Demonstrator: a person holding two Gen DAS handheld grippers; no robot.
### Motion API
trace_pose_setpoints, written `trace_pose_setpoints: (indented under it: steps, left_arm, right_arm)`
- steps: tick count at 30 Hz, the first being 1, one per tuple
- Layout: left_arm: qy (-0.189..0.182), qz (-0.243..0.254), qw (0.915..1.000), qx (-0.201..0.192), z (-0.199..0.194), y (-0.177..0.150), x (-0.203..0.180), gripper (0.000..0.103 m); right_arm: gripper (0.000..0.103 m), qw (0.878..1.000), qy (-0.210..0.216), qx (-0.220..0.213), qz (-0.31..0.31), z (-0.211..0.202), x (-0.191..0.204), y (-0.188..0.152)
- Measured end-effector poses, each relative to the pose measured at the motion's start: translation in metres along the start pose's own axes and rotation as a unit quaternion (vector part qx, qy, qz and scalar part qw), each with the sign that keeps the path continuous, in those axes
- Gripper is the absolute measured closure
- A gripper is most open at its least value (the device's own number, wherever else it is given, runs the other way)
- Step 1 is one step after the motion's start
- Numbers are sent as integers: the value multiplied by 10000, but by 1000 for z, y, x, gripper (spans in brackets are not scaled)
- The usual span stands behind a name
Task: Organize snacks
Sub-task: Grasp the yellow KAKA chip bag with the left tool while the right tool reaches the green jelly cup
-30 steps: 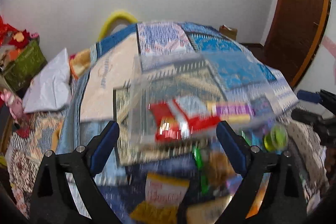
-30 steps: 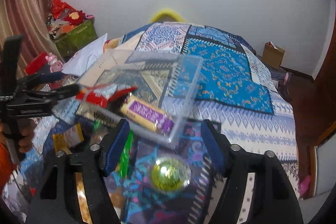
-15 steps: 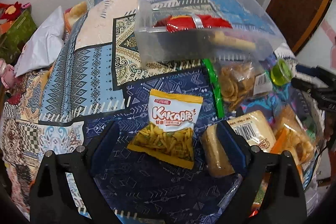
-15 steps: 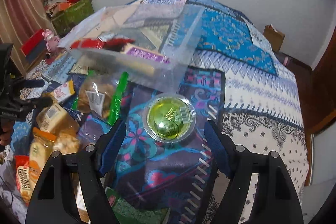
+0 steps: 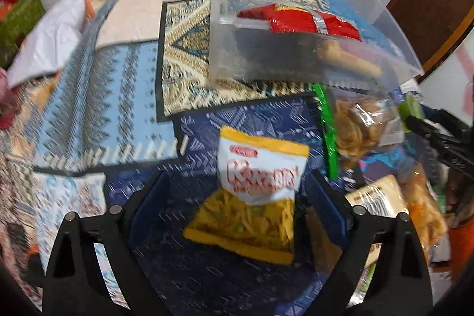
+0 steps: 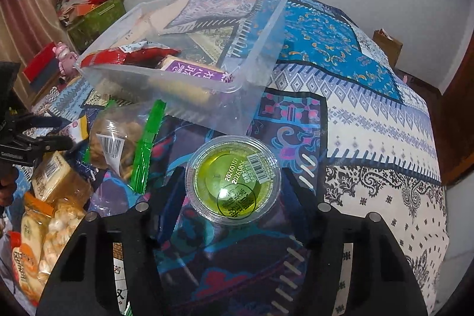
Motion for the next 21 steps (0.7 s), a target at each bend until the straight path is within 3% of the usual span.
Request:
trace_pose_setpoints:
  steps: [5,9,11,16,21]
  left_arm:
    - [-134,-97,9998,89,5,-4,4,9]
    - [227,-33,9996,144,14,2,1,12]
    - [147,-66,9998,132,16,6,0,17]
    - [241,8,9997,38,13,5,-3,48]
    - [195,131,9996,-163,-5,-9,-9,50]
  right_arm:
    - [46,9999,154,-17,15,-3,3,-5]
    - [46,9996,288,20,30,-8,6,-12]
    - [46,9997,241,14,-14,-12,7,-15]
    - [46,9996,252,-66,-74,-24,11,-18]
    - [46,9993,247,-255,-148,-39,18,-14]
Point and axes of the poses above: each gripper's, at about its wrist camera, not at the fingertips, and z roughly the way its jaws point, x to its left, y to its top, the point moved 8 cm from there along z, roughly the way its jaws point, and after that the axes turned 12 degrees about x, right-handed, at the moved point
